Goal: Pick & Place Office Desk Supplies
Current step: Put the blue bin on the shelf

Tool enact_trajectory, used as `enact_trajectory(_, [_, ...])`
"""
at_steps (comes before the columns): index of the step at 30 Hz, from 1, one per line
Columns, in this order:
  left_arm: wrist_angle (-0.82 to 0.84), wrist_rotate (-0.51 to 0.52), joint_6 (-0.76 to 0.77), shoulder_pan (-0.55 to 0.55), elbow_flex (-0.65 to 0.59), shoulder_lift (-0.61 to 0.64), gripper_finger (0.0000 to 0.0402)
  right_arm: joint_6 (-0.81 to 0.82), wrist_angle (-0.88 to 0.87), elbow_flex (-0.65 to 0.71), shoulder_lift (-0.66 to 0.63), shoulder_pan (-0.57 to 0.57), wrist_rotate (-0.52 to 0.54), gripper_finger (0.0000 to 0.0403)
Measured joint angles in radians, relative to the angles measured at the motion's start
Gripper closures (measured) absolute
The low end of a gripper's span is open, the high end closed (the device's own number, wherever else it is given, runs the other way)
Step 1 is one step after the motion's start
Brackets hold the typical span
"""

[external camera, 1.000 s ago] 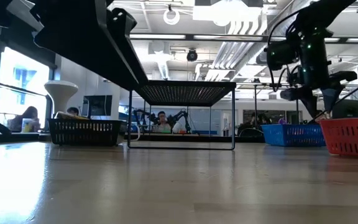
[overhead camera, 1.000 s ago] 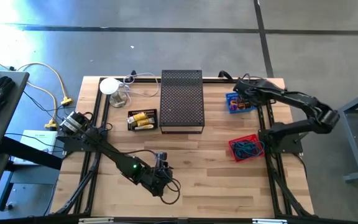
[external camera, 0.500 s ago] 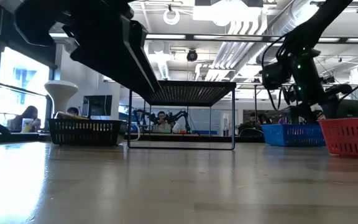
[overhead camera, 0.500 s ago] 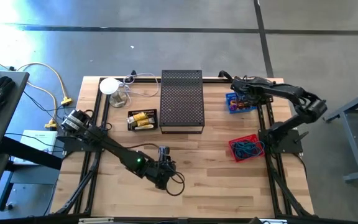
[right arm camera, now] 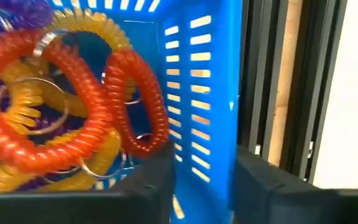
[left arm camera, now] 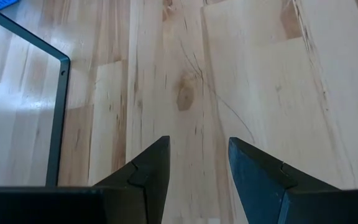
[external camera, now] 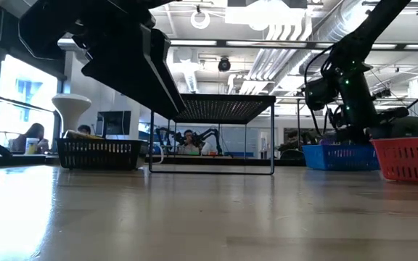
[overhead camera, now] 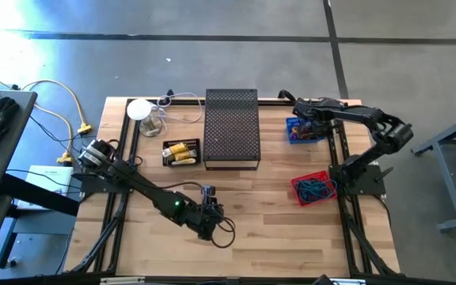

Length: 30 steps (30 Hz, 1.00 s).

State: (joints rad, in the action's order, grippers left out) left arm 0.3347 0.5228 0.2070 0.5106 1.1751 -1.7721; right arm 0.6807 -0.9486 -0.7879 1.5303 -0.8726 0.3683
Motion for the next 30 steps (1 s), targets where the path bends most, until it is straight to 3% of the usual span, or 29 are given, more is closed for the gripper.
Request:
enact_trajectory(6, [0.000,0.000,0.001,0.000,0.000,0.000,0.0247,-0.047,-0.032,-0.003,-0.003,0.001,-0.011,0.0386])
enact_trajectory(15, [-0.001,0.000,0.003,0.000,0.000,0.000,0.0247,-0.102,-0.051,-0.003,-0.060,0.033,-0.039,0.0398])
enact_trajectory(21, [-0.001,0.000,0.003,0.000,0.000,0.000,0.0247,-0.131,-0.070,-0.005,-0.233,0.100,-0.077,0.0400])
enact_trajectory(30, [-0.001,0.000,0.002,0.000,0.000,0.000,0.0247,-0.116,-0.171,-0.039,-0.490,0.102,-0.176,0.0401])
